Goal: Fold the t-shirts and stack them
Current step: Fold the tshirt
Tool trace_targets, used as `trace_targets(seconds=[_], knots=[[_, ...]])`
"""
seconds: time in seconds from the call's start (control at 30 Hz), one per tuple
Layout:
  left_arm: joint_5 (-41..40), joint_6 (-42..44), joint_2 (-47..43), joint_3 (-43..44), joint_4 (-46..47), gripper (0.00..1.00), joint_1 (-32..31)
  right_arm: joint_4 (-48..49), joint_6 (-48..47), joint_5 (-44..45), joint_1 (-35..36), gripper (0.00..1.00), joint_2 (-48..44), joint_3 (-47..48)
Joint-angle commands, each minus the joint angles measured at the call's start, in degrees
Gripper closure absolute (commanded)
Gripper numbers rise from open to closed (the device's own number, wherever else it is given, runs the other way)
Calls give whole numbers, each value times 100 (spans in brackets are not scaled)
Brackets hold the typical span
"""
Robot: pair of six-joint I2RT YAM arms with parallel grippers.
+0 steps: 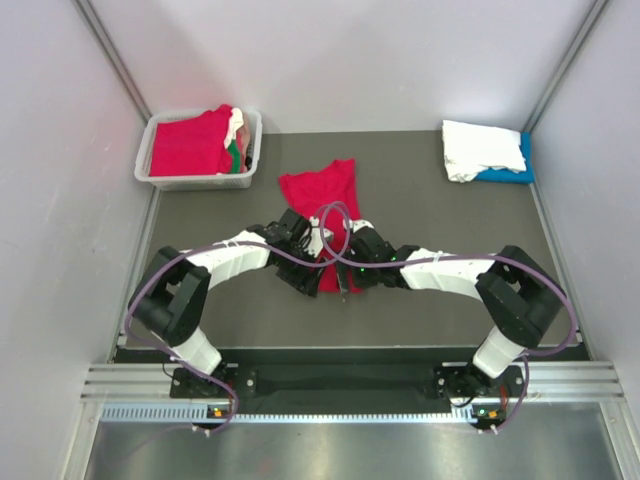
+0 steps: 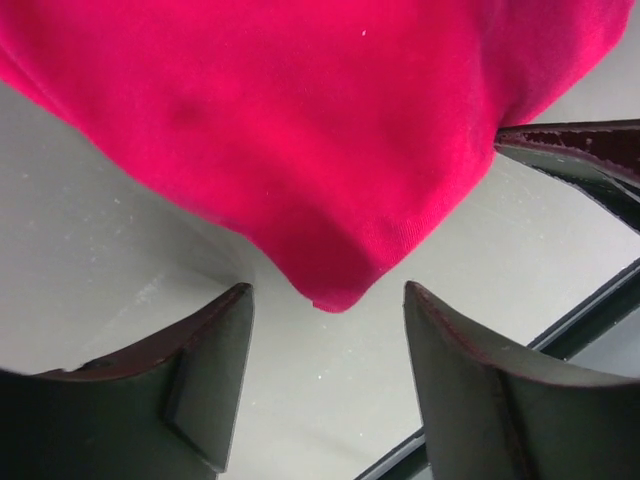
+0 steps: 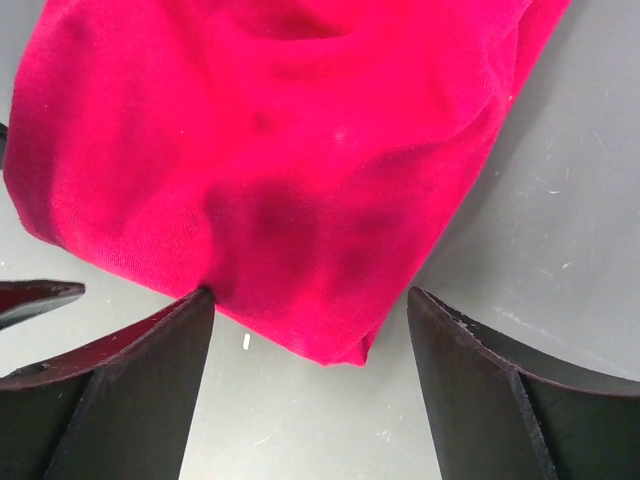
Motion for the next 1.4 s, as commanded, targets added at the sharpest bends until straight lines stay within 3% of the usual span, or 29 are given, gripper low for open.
trace_targets(seconds=[0.0,0.47,0.53,0.57,0.63,0.67,0.87,0.93,0.97,1.07,1.37], knots=[[84,-16,136,98,167,38,-63,-48,143,-199,31,23,75,-124],[76,80,338,546,9,45,-89,-101,82,-269,40,25,172,-80],[111,89,356,582,0,56,-98,-101,82,-269,40,26,163,-89],[111,89,365,590,0,68,-98,-92,73,-269,49,28,145,-97],[164,98,391,599,-26,85,-98,-101,82,-269,40,31,137,-106],[147,89,400,608,-35,100,-98,-109,73,-278,31,34,154,-98],[164,133,321,555,-87,100,-89,-144,64,-287,40,43,172,-71],[164,203,295,581,-166,100,-98,-171,56,-278,40,58,163,-62],[164,230,286,608,-219,100,-98,-180,64,-287,40,73,137,-62],[339,423,216,740,-578,100,-89,-276,47,-261,49,100,-3,-115],[1174,1213,-390,1241,-2204,100,-81,-1005,-67,-32,268,100,-986,-370]])
